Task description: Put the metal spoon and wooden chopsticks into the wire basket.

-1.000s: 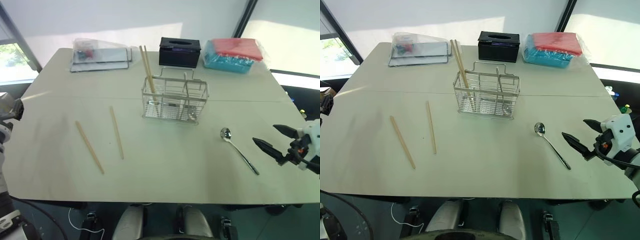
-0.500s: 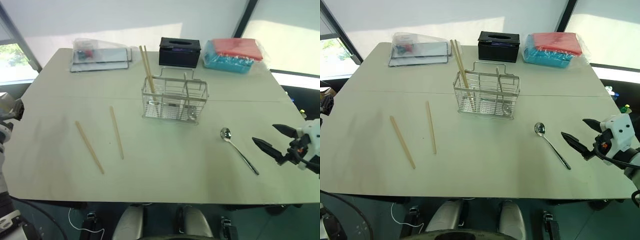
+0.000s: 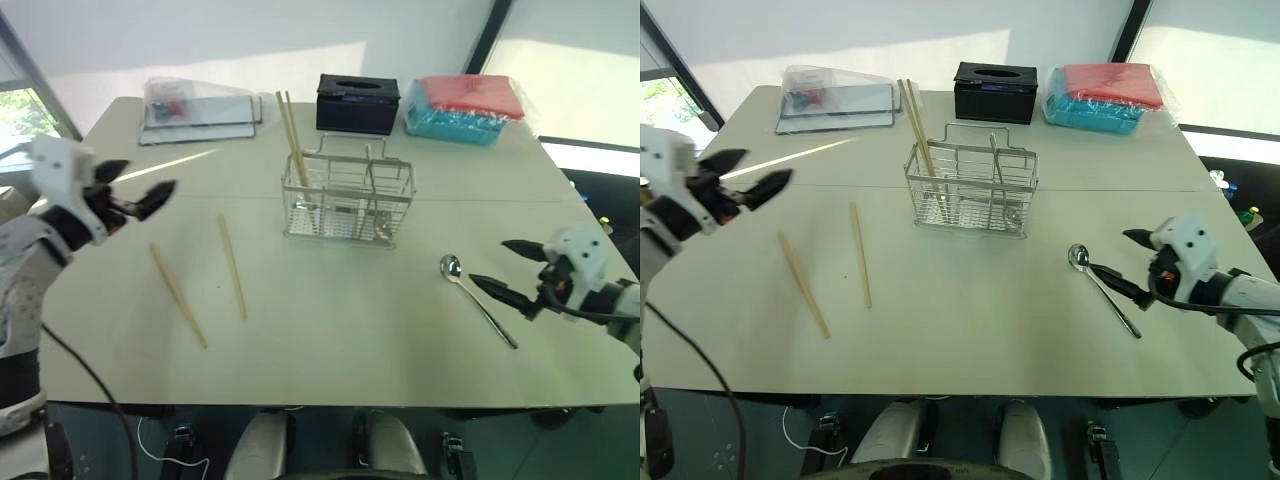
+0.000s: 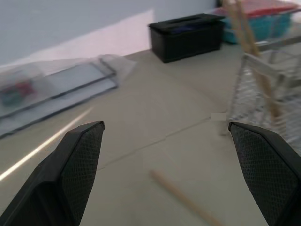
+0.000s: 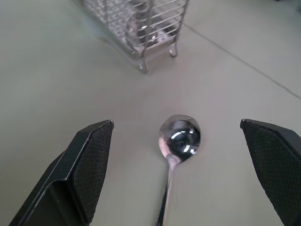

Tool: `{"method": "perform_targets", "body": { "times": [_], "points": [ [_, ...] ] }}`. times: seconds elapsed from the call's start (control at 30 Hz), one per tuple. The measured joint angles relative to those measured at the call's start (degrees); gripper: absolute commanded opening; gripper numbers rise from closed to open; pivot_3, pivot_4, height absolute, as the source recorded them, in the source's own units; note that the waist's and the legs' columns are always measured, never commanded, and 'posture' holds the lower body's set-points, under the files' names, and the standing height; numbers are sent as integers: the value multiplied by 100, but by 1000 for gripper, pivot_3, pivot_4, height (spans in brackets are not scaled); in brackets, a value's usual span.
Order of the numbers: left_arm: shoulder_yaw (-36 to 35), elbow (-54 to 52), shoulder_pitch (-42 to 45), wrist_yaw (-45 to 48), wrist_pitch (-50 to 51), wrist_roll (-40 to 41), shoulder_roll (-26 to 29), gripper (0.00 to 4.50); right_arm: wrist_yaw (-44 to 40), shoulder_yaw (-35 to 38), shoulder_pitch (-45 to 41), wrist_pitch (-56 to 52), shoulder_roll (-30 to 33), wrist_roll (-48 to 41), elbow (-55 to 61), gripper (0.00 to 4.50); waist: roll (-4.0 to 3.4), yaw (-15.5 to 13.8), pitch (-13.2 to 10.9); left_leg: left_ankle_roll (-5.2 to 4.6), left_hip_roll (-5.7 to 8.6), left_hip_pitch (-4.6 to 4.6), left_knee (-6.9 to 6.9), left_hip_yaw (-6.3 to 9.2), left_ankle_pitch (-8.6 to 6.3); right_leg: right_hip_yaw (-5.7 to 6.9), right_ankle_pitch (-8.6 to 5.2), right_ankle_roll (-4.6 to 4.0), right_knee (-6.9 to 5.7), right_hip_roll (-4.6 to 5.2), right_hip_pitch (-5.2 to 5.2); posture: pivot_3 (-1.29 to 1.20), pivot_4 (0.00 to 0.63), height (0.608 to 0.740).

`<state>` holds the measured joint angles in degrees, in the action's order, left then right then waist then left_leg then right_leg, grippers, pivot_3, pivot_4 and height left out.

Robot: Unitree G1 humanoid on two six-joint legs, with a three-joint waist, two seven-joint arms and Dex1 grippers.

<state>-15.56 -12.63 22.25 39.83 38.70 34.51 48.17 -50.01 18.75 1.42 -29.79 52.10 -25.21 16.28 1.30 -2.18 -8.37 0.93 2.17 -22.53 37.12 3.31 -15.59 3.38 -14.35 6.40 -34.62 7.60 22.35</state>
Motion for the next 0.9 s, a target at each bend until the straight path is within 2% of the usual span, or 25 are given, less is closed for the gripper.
{"method": "perform_targets", "body": {
  "times": [0.1,0.2,0.4,0.57,0.9],
  "points": [
    [902,-484,357,1124,181,258,307,4461,-115,-392,-222,-235,132,29,3,4500,-5,1,-4,-2,2,-4,1,-2,0,1,0,-1,4,0,0,0,150,667],
    [1399,-531,706,1885,242,348,454,4461,-159,-638,-249,-366,209,114,-9,4500,-11,0,-8,-3,1,-3,-1,-2,0,4,-1,-2,4,-3,1,0,150,667],
    [2197,107,1567,2743,110,27,268,4461,63,-971,-397,-605,167,386,-342,4500,-13,-5,-9,-6,4,1,4,-2,2,7,0,-1,-2,-14,-4,0,150,667],
    [2405,395,1785,2995,7,-191,51,4461,450,-1155,-522,-771,-69,613,-611,4500,-9,13,-11,-9,3,-1,3,-2,0,5,1,1,-8,-20,1,0,150,667],
    [2401,548,1891,3270,-90,-410,28,4461,775,-1425,-1419,-2519,-139,556,-925,4500,-14,11,-14,-10,2,4,8,2,0,4,0,0,-39,-21,7,0,150,667]
  ]
}}
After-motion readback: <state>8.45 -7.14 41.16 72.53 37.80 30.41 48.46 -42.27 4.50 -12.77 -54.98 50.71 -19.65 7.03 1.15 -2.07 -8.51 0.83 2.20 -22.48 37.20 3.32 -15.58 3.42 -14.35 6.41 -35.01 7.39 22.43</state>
